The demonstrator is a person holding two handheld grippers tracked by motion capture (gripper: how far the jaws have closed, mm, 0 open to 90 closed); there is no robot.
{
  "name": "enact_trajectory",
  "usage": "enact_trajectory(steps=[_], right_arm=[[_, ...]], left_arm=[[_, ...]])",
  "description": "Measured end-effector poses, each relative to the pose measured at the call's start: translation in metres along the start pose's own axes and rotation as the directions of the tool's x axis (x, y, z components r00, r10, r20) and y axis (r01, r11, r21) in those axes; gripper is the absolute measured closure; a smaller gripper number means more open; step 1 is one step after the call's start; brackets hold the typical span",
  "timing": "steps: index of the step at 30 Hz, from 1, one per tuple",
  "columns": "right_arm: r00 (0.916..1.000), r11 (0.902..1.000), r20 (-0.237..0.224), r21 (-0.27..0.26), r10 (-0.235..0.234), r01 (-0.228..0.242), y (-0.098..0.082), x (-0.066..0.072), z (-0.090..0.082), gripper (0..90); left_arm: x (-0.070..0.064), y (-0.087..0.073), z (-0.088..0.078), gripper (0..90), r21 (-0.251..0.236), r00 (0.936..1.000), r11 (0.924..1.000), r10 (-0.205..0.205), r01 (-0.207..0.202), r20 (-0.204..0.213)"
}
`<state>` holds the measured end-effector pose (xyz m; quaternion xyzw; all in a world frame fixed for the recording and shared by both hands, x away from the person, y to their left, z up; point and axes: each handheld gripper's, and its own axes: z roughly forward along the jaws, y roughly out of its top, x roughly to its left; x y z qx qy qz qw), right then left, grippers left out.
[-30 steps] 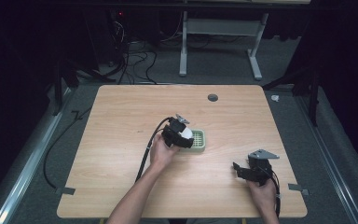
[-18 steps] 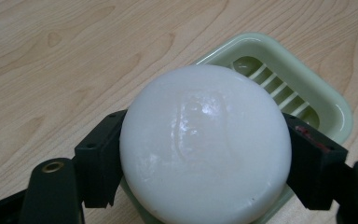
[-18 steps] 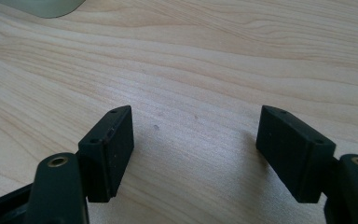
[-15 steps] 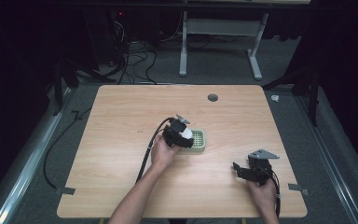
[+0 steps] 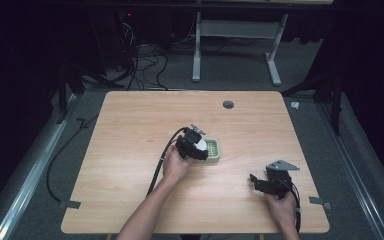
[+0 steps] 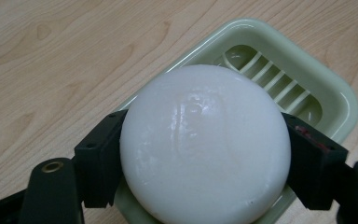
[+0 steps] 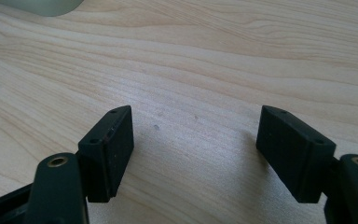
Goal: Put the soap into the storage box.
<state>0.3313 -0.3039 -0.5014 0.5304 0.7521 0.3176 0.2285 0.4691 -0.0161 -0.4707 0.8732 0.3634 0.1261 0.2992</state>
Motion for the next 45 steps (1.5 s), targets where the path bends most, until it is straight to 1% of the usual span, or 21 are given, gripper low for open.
enact_trajectory(steps=[4,8,13,15,16,17,20,21,24,32,33,35,38,39,41,42,45], right_arm=[[1.0000,1.0000,-0.001,0.001,-0.001,0.001,0.000,0.000,0.000,28.2],[1.0000,1.0000,-0.001,0.001,-0.003,0.003,0.000,0.000,0.000,28.2],[1.0000,1.0000,0.000,0.001,-0.004,0.004,0.000,0.000,0.000,28.2],[1.0000,1.0000,0.001,0.000,-0.006,0.006,0.000,0.000,0.000,28.2],[1.0000,1.0000,0.001,0.000,-0.004,0.004,0.000,0.000,0.000,28.2],[1.0000,1.0000,0.001,0.000,-0.004,0.004,0.000,0.001,0.000,28.2],[1.0000,1.0000,0.001,-0.001,-0.006,0.006,0.000,0.000,0.000,28.2],[1.0000,1.0000,0.001,-0.002,-0.006,0.006,0.000,0.000,0.000,28.2],[1.0000,1.0000,0.001,-0.002,-0.007,0.007,0.000,0.000,0.000,28.2],[1.0000,1.0000,0.001,-0.002,-0.006,0.006,0.000,0.000,0.000,28.2],[1.0000,1.0000,0.001,-0.002,-0.006,0.006,0.000,0.000,0.000,28.2],[1.0000,1.0000,0.001,-0.002,-0.007,0.007,0.000,0.000,0.000,28.2],[1.0000,1.0000,0.000,-0.002,-0.007,0.007,0.000,0.000,0.000,28.2],[1.0000,1.0000,0.001,-0.002,-0.007,0.007,0.000,0.000,0.000,28.2],[1.0000,1.0000,0.001,-0.002,-0.007,0.007,0.000,0.000,0.000,28.2],[1.0000,1.0000,0.000,-0.002,-0.007,0.007,0.000,0.000,0.000,28.2],[1.0000,1.0000,0.000,-0.002,-0.006,0.006,0.000,0.000,0.000,28.2]], left_arm=[[0.000,0.000,-0.001,24.4,-0.004,1.0000,1.0000,-0.001,0.001,0.001],[0.001,0.001,-0.006,24.2,-0.027,1.0000,0.9996,-0.004,0.005,0.004],[0.003,0.003,-0.018,24.5,-0.072,0.9997,0.9972,-0.018,0.019,0.019],[0.005,0.003,-0.026,25.0,-0.093,0.9997,0.9955,-0.016,0.018,0.020],[0.005,0.003,-0.026,25.1,-0.093,0.9997,0.9955,-0.016,0.018,0.020],[0.006,0.003,-0.031,25.0,-0.098,0.9995,0.9950,-0.017,0.020,0.025],[0.007,0.002,-0.034,24.8,-0.102,0.9994,0.9945,-0.019,0.022,0.029],[0.009,0.001,-0.037,24.8,-0.101,0.9995,0.9947,-0.016,0.019,0.029],[0.011,-0.002,-0.042,24.6,-0.112,0.9988,0.9931,-0.029,0.033,0.040],[0.019,-0.011,-0.057,24.5,-0.131,0.9984,0.9903,-0.040,0.045,0.041],[0.020,-0.014,-0.060,24.5,-0.139,0.9982,0.9890,-0.046,0.051,0.039],[0.022,-0.016,-0.062,24.5,-0.137,0.9983,0.9894,-0.045,0.050,0.038],[0.026,-0.021,-0.066,24.5,-0.133,0.9980,0.9894,-0.055,0.058,0.030],[0.028,-0.024,-0.069,24.5,-0.140,0.9976,0.9879,-0.063,0.067,0.028],[0.029,-0.025,-0.071,24.5,-0.143,0.9974,0.9872,-0.066,0.070,0.028],[0.031,-0.027,-0.074,24.5,-0.151,0.9968,0.9854,-0.075,0.078,0.027],[0.034,-0.030,-0.079,24.6,-0.155,0.9961,0.9840,-0.085,0.087,0.024]])
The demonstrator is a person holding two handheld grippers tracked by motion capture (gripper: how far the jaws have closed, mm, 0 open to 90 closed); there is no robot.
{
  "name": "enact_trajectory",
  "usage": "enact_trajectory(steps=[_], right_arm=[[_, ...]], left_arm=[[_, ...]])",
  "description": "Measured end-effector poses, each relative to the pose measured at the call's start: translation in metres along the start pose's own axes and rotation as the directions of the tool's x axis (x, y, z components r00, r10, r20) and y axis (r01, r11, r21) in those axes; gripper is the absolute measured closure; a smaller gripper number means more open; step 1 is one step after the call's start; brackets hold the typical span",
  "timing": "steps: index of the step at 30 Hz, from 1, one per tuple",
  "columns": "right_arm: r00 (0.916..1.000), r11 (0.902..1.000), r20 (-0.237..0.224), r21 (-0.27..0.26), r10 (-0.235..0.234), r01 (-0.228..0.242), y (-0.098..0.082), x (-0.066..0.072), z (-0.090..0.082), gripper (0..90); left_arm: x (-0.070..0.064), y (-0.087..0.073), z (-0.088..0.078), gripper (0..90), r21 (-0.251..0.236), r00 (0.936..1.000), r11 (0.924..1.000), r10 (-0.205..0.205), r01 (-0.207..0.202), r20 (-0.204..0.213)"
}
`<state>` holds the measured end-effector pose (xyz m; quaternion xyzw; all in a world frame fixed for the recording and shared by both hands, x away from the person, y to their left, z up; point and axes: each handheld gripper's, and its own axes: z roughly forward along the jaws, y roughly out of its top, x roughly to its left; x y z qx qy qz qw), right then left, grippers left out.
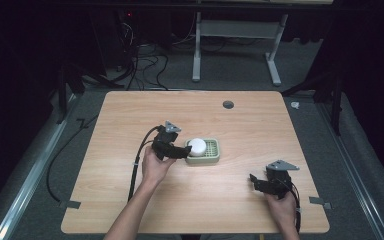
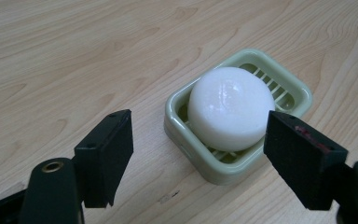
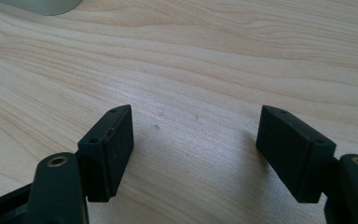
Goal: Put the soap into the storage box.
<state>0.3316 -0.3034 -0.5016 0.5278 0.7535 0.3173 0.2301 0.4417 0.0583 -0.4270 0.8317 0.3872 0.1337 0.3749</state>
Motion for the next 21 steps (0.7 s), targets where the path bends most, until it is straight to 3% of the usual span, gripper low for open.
enact_trajectory(steps=[21], right_arm=[[1.0000,1.0000,0.000,0.000,-0.003,0.003,0.000,0.000,0.000,28.2]], left_arm=[[0.008,-0.019,-0.028,24.8,0.002,1.0000,1.0000,-0.007,0.007,0.006]])
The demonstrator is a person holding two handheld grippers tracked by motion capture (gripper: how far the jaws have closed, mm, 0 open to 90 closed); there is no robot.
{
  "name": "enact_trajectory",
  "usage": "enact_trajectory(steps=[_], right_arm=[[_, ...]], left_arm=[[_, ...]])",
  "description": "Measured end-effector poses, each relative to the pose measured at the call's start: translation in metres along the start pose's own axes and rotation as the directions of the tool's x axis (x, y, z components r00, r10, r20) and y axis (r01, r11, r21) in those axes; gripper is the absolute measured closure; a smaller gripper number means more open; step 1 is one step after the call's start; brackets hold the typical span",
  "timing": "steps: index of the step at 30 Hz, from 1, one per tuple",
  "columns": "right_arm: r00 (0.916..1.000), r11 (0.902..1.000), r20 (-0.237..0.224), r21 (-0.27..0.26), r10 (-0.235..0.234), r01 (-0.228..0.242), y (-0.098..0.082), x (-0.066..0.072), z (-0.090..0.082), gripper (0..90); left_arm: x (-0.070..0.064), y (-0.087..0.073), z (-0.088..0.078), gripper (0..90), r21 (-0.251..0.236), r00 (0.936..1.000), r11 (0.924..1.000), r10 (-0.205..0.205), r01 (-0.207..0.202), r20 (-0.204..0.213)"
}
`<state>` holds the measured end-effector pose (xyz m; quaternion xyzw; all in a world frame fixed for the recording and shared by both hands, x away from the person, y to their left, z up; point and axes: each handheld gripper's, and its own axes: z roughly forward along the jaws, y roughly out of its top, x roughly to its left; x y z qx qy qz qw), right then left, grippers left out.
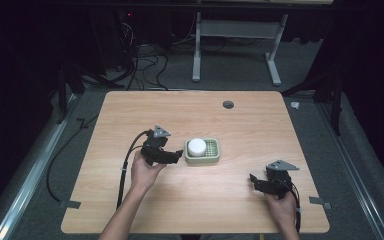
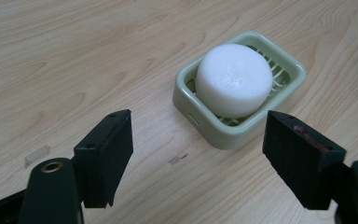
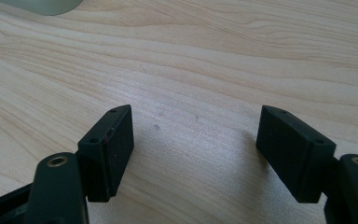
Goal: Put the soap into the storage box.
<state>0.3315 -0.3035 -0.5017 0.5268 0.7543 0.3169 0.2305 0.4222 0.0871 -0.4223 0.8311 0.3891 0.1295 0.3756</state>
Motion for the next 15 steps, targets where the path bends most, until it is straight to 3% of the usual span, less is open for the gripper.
enact_trajectory(steps=[15], right_arm=[[1.0000,1.0000,0.000,-0.001,-0.003,0.003,0.000,0.000,0.000,28.2]], left_arm=[[0.004,-0.019,-0.018,24.8,-0.024,0.9996,0.9994,-0.025,0.024,-0.012]])
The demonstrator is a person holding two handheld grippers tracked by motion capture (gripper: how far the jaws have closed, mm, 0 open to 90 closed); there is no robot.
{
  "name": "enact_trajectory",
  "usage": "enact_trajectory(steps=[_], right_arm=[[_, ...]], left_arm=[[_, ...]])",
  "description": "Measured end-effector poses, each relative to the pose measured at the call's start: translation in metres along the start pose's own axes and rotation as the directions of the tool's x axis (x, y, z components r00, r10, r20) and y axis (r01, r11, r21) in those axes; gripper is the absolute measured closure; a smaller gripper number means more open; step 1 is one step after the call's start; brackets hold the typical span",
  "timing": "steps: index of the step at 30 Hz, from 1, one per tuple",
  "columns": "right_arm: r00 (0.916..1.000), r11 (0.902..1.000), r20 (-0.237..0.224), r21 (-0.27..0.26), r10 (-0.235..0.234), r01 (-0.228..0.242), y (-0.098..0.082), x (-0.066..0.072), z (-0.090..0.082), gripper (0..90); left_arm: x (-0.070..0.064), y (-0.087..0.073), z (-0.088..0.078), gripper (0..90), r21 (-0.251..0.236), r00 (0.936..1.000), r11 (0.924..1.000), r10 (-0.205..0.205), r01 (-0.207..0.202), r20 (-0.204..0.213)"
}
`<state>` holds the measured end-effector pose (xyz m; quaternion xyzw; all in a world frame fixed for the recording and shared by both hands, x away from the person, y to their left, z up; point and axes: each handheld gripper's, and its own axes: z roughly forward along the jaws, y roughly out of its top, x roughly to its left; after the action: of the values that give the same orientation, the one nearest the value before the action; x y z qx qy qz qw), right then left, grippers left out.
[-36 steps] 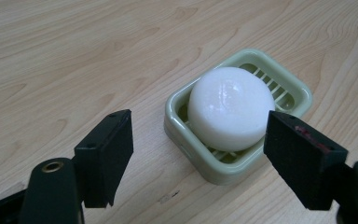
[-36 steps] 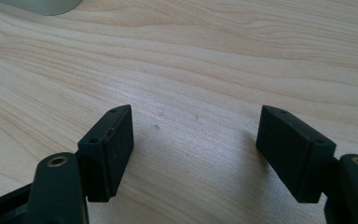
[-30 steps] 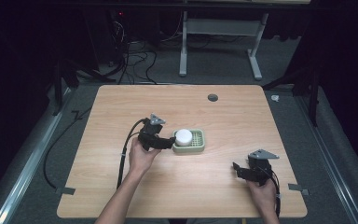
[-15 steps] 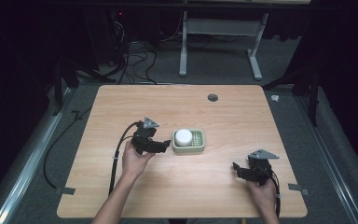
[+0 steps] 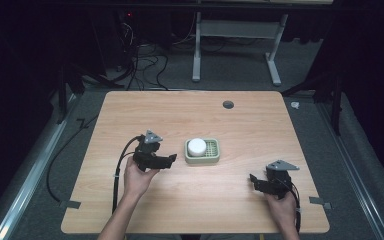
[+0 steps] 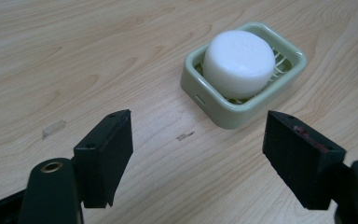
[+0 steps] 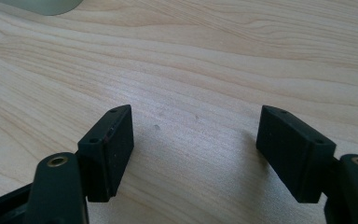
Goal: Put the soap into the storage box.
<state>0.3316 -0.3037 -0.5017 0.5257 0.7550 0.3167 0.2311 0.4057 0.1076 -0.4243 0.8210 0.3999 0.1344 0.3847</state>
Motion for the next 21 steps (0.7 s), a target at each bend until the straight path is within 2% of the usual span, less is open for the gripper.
enact_trajectory(steps=[10,16,21], right_arm=[[1.0000,1.0000,0.000,0.000,0.000,0.000,0.000,0.000,0.000,28.2],[1.0000,1.0000,0.000,0.001,0.001,-0.001,0.000,0.000,0.000,28.2],[1.0000,1.0000,0.000,0.001,0.001,-0.001,0.000,0.000,0.000,28.2]], left_arm=[[0.003,-0.015,-0.009,25.3,-0.020,0.9997,0.9995,-0.024,0.024,-0.006],[0.003,-0.024,-0.014,26.1,-0.028,0.9996,0.9993,-0.025,0.024,-0.014],[0.007,-0.033,-0.021,26.1,-0.042,0.9984,0.9977,-0.054,0.053,-0.018]])
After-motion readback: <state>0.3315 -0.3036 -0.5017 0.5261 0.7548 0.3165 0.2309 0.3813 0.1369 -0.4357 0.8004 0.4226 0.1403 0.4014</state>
